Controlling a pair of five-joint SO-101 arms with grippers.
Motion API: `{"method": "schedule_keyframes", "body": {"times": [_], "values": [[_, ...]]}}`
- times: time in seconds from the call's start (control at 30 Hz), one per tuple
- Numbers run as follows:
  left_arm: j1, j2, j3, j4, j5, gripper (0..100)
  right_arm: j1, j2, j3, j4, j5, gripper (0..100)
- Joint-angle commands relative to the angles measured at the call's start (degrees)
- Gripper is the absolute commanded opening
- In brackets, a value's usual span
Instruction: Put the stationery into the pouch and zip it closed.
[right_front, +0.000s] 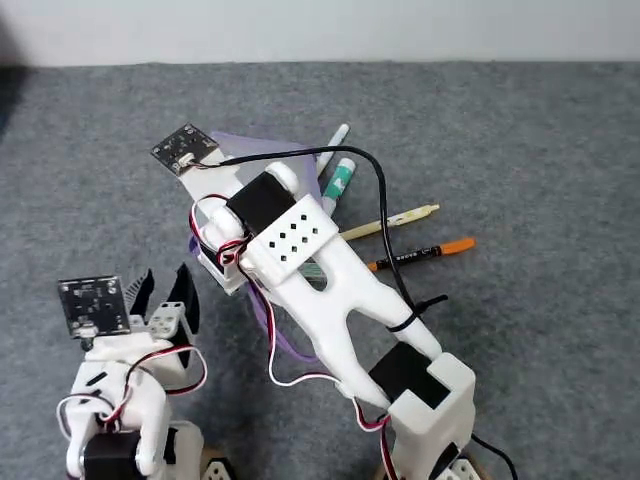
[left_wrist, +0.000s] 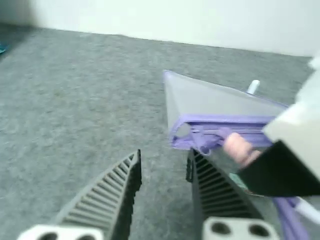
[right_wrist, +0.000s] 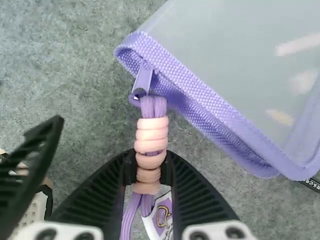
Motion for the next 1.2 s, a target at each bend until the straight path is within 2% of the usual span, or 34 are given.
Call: {"method": "schedule_keyframes", "body": {"times": [0.0, 0.13, 0.33, 1.17], "values": [[0.6, 8.7, -5.8, -4.7, 0.9, 14, 0.0, -3.8, -2.6, 2.4, -0.8, 0.8], [1.1, 24.7, -16.1, -5.5, 1.2, 14, 0.0, -4.4, -2.6, 2.4, -0.8, 0.8], [0.9, 42.7, -25.7, -0.3, 1.2, 14, 0.0, -7.2, -2.6, 2.3, -0.8, 0.8], [1.1, 55.7, -26.7, -14.5, 1.2, 14, -0.4, -8.1, -2.6, 2.4, -0.8, 0.8]]}}
